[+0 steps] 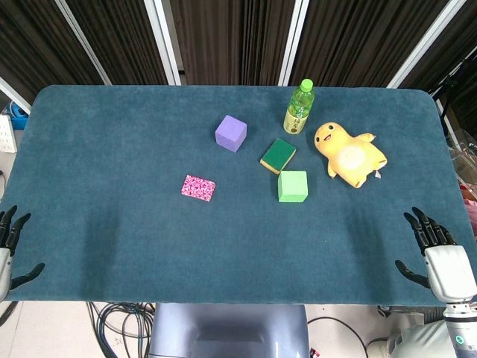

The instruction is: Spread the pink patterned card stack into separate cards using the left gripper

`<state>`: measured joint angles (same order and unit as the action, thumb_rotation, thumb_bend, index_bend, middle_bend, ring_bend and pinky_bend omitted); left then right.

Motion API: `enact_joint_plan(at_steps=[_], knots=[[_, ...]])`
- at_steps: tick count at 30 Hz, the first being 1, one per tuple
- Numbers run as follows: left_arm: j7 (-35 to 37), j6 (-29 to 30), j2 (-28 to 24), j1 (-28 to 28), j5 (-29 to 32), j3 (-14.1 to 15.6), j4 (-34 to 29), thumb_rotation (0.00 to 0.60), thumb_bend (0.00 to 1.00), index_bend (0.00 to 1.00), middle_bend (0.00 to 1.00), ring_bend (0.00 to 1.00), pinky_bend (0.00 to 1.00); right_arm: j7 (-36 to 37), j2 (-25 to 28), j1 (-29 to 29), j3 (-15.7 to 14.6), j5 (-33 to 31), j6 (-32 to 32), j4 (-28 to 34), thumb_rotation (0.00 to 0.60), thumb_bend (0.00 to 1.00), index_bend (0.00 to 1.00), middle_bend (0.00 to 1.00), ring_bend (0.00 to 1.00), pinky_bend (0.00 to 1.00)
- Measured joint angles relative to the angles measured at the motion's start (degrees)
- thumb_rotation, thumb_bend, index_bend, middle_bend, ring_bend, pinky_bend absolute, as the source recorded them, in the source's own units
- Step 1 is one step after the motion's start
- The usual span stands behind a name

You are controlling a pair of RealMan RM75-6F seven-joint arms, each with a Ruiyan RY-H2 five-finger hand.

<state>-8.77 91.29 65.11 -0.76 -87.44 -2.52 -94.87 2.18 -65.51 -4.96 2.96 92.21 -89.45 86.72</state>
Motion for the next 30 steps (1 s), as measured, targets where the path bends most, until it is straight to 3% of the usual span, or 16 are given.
enact_joint_plan(at_steps=[30], knots=[[0.9, -0.5, -0.5, 0.0, -0.6, 0.5, -0.4, 0.6, 0.15, 0.19, 0.06, 0.0, 0.0, 0.9, 0.3, 0.1, 0.4, -1.4, 0.6, 0.6, 0.6, 0.19, 0.07, 0.05, 0.13, 0.24]])
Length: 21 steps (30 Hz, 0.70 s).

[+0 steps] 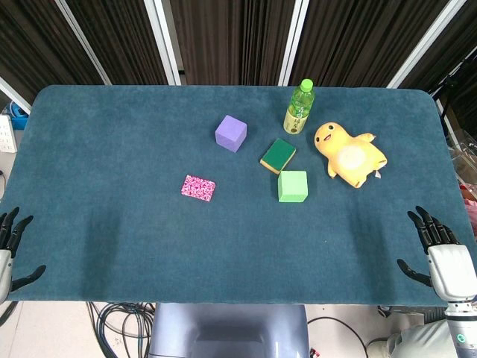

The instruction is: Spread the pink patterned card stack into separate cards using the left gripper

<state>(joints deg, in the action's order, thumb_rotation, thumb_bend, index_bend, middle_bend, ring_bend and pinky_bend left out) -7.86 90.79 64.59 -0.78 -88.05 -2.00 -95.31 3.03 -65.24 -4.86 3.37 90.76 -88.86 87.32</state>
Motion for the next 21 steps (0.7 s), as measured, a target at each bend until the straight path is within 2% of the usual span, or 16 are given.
enact_joint_plan(at_steps=[6, 12, 17, 21], knots=[[0.3, -2.1, 0.0, -1.2, 1.4, -0.8, -0.3, 0.6, 0.14, 0.17, 0.06, 0.0, 0.0, 0.8, 0.0, 0.2, 0.1, -0.4, 0.0, 0.5, 0.6, 0.2, 0.07, 0.05, 0.13, 0.24], [-1.1, -8.4, -1.6, -5.8, 3.8, -3.5, -3.9, 0.6, 0.13, 0.17, 0.06, 0.0, 0.0, 1.1, 0.1, 0.0, 0.3, -0.9, 0.4, 0.7, 0.6, 0.19, 0.07, 0.05, 0.13, 0.24], [-3.6, -19.2, -3.6, -12.9, 8.5, -6.7, -7.7, 0.6, 0.13, 0.18, 0.06, 0.0, 0.0, 1.1, 0.1, 0.0, 0.4, -1.0, 0.5, 0.7, 0.6, 0.2, 0.07, 0.05, 0.13, 0.24], [-6.5, -29.6, -4.5, -20.2, 16.6, -9.8, -8.7, 0.6, 0.13, 0.19, 0.06, 0.0, 0.0, 1.2, 0.1, 0.0, 0.5, -1.3, 0.6, 0.7, 0.6, 0.2, 0.07, 0.05, 0.13, 0.24]])
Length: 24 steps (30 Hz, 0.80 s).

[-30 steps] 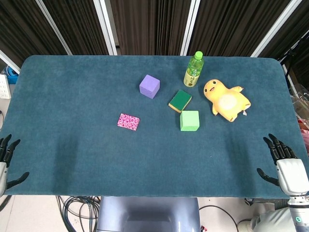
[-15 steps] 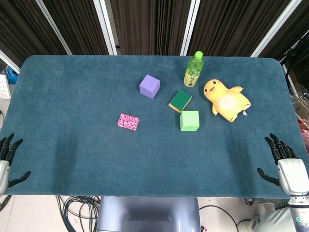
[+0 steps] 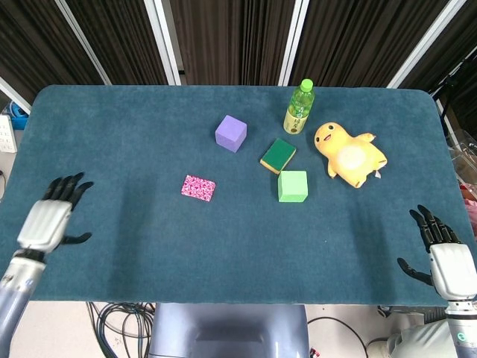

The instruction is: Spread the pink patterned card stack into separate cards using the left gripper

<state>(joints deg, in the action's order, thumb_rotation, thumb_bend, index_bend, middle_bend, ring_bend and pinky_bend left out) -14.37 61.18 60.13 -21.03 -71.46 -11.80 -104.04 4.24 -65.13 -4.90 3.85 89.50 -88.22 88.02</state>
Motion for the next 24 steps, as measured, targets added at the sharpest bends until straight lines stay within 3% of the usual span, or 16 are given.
enact_joint_plan(at_steps=[4, 8, 16, 24], knots=[[-3.7, -11.0, 0.3, -9.4, 11.7, -2.9, 1.1, 0.6, 0.13, 0.22, 0.06, 0.0, 0.0, -0.1, 0.0, -0.1, 0.1, -0.2, 0.3, 0.0, 0.6, 0.2, 0.07, 0.05, 0.13, 0.24], [-8.3, -16.8, 2.8, -18.6, 20.5, -4.5, 4.7, 0.6, 0.13, 0.24, 0.06, 0.0, 0.0, -0.4, -0.1, -0.1, 0.2, -0.3, 0.3, 0.1, 0.6, 0.19, 0.07, 0.05, 0.13, 0.24], [-18.3, -18.6, 14.3, -31.3, 34.6, -3.9, 15.9, 0.6, 0.13, 0.26, 0.06, 0.0, 0.0, 0.0, -0.1, -0.2, 0.4, -0.9, 0.6, 0.0, 0.6, 0.19, 0.07, 0.05, 0.13, 0.24], [-24.6, -18.4, 22.2, -39.4, 46.4, -1.7, 23.3, 0.6, 0.13, 0.28, 0.06, 0.0, 0.0, 0.1, -0.1, -0.3, 0.4, -0.8, 0.8, -0.1, 0.6, 0.2, 0.07, 0.05, 0.13, 0.24]])
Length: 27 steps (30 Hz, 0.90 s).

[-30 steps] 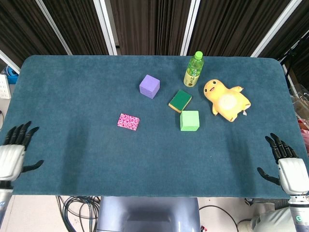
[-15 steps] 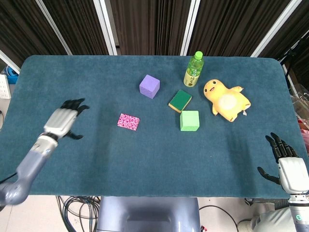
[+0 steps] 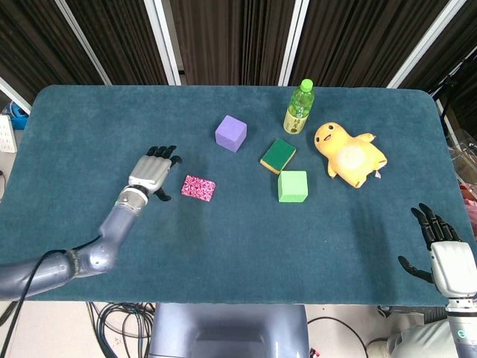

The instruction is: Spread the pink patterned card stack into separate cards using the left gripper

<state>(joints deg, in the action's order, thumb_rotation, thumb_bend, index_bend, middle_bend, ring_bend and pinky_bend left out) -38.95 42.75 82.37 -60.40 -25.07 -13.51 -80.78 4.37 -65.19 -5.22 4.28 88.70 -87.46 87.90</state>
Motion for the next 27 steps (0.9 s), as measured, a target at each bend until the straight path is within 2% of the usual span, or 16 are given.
enact_joint_plan(at_steps=[13, 27], knots=[[-2.0, -4.7, 6.9, -7.9, 9.9, 2.3, 9.4, 0.6, 0.14, 0.32, 0.06, 0.0, 0.0, -0.1, -0.1, 0.0, 0.3, -0.6, 0.1, 0.2, 0.6, 0.19, 0.07, 0.05, 0.13, 0.24], [-0.8, -3.2, 10.3, -10.2, 8.7, 4.0, 11.7, 0.6, 0.19, 0.36, 0.06, 0.0, 0.0, 0.4, 0.1, 0.0, 0.3, -0.8, 0.5, 0.3, 0.6, 0.19, 0.07, 0.05, 0.13, 0.24]])
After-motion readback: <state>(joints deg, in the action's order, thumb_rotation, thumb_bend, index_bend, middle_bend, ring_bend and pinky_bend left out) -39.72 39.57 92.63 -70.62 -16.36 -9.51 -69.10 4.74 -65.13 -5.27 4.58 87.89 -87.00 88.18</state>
